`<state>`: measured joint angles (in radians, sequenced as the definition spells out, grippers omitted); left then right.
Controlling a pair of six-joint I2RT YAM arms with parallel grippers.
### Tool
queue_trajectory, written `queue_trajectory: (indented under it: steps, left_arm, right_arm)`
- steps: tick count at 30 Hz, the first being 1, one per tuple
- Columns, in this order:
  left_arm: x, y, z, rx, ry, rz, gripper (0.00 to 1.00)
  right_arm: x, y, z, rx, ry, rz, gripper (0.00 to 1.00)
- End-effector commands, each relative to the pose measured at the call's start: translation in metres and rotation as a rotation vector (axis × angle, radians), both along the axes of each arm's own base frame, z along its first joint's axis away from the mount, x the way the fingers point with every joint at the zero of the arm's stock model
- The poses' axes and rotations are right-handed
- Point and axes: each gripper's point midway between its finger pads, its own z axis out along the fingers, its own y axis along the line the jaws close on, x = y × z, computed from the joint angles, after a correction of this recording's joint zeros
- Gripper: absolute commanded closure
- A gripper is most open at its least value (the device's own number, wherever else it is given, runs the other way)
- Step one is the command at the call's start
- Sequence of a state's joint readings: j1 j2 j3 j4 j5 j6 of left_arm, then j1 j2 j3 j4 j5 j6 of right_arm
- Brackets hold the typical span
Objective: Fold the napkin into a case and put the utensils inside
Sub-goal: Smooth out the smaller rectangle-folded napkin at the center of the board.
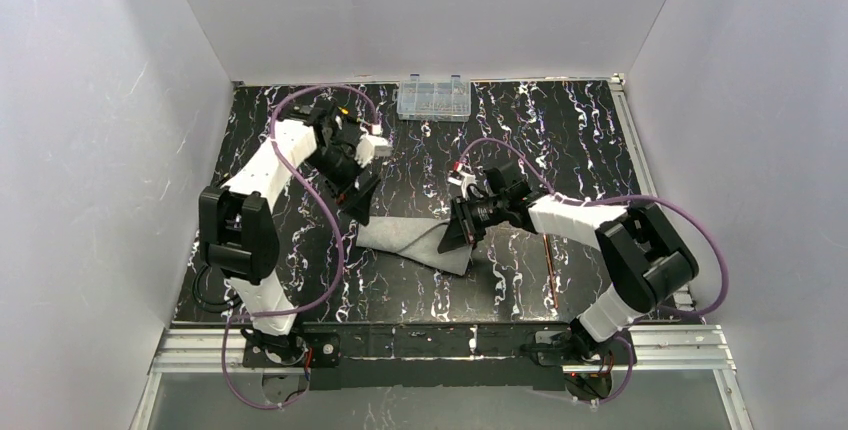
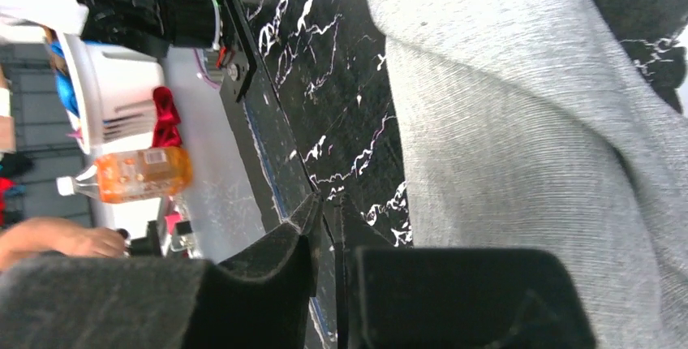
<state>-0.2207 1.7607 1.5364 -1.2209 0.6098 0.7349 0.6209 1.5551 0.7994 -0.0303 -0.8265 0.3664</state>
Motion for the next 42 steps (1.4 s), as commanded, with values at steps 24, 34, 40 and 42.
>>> queue_trajectory:
  steps: [24,34,40,42]
  left_arm:
    - [0.003,0.003,-0.132,0.215,-0.116,-0.231,0.02]
    - [0.014,0.01,-0.081,0.27,-0.197,-0.191,0.01]
    - [0.038,0.03,0.018,0.342,-0.467,-0.11,0.01]
    - [0.051,0.043,0.039,0.376,-0.579,-0.011,0.01]
  right_arm:
    - [0.008,-0.019,-0.08,-0.018,0.31,-0.066,0.99]
    - [0.052,-0.002,0.015,0.072,0.046,-0.067,0.51]
    - [0.091,-0.016,0.091,0.037,-0.127,-0.176,0.02]
    - [0.108,-0.022,0.1,0.058,-0.082,-0.305,0.01]
